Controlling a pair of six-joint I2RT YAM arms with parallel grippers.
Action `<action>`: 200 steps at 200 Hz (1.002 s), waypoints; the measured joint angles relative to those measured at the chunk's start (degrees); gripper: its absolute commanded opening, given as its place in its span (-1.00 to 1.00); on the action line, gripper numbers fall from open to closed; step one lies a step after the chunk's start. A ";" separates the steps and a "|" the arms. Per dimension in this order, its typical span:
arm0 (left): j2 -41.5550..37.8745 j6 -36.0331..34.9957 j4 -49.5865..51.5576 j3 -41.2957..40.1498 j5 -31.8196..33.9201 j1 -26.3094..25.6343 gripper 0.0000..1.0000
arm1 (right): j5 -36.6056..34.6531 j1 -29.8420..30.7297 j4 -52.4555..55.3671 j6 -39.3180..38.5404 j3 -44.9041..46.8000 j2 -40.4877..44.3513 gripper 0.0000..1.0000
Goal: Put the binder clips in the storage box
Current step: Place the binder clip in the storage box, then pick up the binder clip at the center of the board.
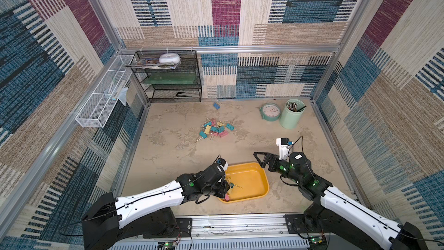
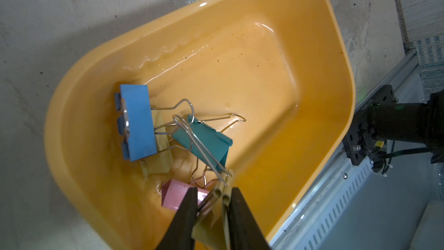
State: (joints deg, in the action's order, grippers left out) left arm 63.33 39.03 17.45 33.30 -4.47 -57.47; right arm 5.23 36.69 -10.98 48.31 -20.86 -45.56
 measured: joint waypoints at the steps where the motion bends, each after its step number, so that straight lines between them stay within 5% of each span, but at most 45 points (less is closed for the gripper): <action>1: -0.02 0.00 -0.07 -0.07 0.00 0.00 -0.22 | 0.00 0.00 0.00 0.00 0.00 0.02 1.00; 35: -0.74 0.07 -0.90 1.25 0.09 0.00 0.19 | 0.42 0.00 -0.02 0.15 0.00 0.17 1.00; 76: -5.09 -5.68 1.09 9.27 9.42 1.03 0.26 | 0.83 0.00 -0.02 0.15 0.00 0.96 1.00; 102: -3.76 -10.84 0.13 14.38 15.41 6.60 0.23 | 0.81 0.00 0.02 0.13 0.00 1.95 1.00; 139: 9.14 -14.62 -4.22 19.87 14.93 20.22 0.18 | 0.68 0.00 0.39 0.13 0.04 2.71 1.00; 200: 32.74 -12.63 -11.32 28.55 6.60 32.46 0.02 | 0.55 0.00 0.33 0.15 0.76 2.19 1.00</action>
State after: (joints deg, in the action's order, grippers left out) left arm 96.07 26.39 6.13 61.84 2.13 -25.02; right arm 5.78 36.69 -10.66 48.47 -20.10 -43.38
